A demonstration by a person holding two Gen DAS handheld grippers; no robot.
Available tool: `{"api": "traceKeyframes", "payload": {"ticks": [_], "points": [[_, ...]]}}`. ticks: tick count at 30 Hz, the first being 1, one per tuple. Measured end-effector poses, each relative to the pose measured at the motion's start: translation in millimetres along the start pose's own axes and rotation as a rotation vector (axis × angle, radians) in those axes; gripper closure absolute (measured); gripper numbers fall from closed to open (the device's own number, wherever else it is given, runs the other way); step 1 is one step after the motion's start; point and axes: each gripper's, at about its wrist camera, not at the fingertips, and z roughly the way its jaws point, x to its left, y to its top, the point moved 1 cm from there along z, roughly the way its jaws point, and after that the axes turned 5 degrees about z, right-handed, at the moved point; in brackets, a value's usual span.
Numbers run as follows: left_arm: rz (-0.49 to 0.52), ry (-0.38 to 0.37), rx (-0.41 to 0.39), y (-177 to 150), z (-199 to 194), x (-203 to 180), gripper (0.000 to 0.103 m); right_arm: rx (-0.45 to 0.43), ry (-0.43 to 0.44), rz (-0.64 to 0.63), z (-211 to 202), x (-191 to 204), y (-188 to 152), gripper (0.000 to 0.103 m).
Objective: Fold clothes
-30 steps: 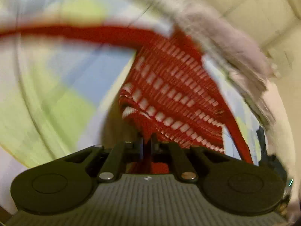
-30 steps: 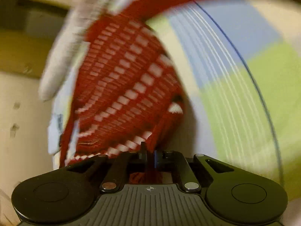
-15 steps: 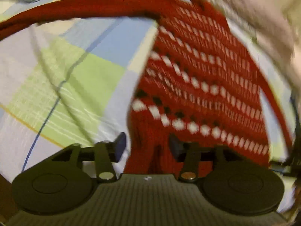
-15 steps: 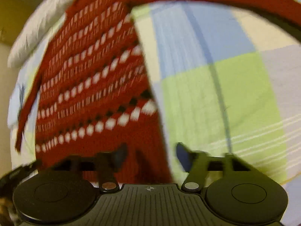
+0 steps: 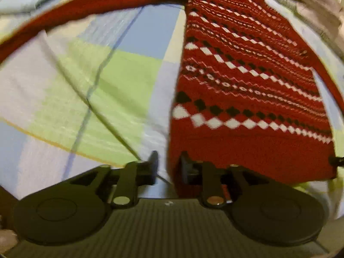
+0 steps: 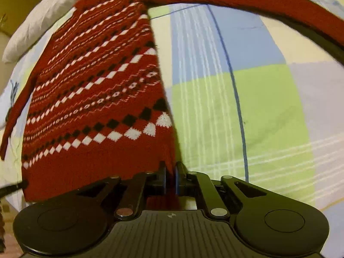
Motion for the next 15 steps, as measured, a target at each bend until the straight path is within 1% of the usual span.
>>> {"api": "traceKeyframes", "payload": {"ticks": [1, 3, 5, 6, 8, 9, 11, 12, 13, 15], "points": [[0.003, 0.016, -0.034, 5, -7, 0, 0.079, -0.006, -0.015, -0.014, -3, 3, 2, 0.064], [-0.015, 0.030, -0.117, 13, -22, 5, 0.081, -0.071, -0.019, -0.064, -6, 13, 9, 0.064], [-0.060, 0.005, -0.194, 28, -25, 3, 0.082, -0.149, -0.016, -0.121, -8, 24, 17, 0.064], [-0.063, -0.013, -0.204, 34, -21, -2, 0.081, -0.189, -0.014, -0.149, -9, 30, 21, 0.064], [-0.034, -0.040, -0.186, 46, -3, -16, 0.081, -0.268, -0.011, -0.206, -11, 41, 28, 0.064], [-0.003, -0.038, -0.164, 49, 8, -24, 0.081, -0.286, -0.001, -0.235, -7, 47, 29, 0.064], [0.030, -0.013, -0.077, 44, 30, -35, 0.081, -0.234, 0.007, -0.293, 14, 55, 21, 0.064], [0.024, -0.001, -0.069, 41, 34, -38, 0.081, -0.232, 0.013, -0.261, 17, 46, 20, 0.064], [0.000, -0.002, -0.073, 38, 31, -37, 0.081, -0.256, 0.025, -0.181, 13, 28, 23, 0.065], [-0.067, -0.034, -0.037, 36, 23, -30, 0.081, -0.302, 0.048, -0.021, 4, -8, 28, 0.065]]}}
